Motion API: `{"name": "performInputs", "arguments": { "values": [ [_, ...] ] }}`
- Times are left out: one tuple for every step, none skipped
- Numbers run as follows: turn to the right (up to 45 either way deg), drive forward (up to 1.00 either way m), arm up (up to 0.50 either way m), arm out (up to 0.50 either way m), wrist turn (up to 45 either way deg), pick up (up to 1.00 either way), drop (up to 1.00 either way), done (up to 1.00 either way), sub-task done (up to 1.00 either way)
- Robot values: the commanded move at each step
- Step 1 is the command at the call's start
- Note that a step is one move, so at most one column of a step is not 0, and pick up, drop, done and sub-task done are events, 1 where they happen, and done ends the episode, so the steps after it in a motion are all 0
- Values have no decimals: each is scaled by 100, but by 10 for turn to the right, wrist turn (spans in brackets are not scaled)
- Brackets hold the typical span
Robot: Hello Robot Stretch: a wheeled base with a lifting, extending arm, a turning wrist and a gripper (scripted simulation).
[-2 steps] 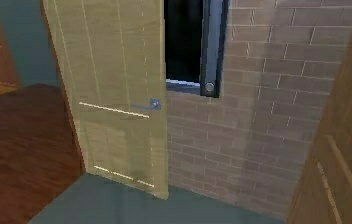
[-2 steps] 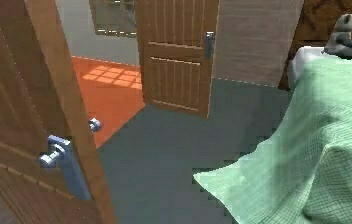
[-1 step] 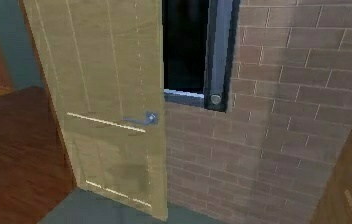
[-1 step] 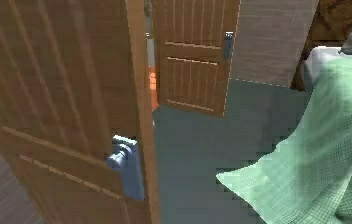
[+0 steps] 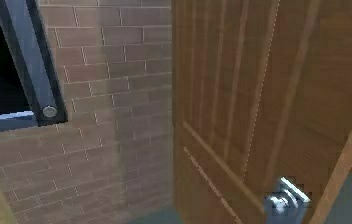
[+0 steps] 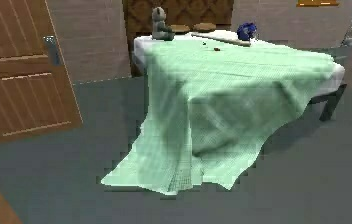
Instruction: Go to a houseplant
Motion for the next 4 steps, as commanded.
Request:
{"name": "performInputs", "arguments": {
  "values": [
    [450,0,0,0,0,0,0,0,0],
    [330,0,0,0,0,0,0,0,0],
    [0,75,0,0,0,0,0,0,0],
    [-450,0,0,0,0,0,0,0,0]
  ]
}}
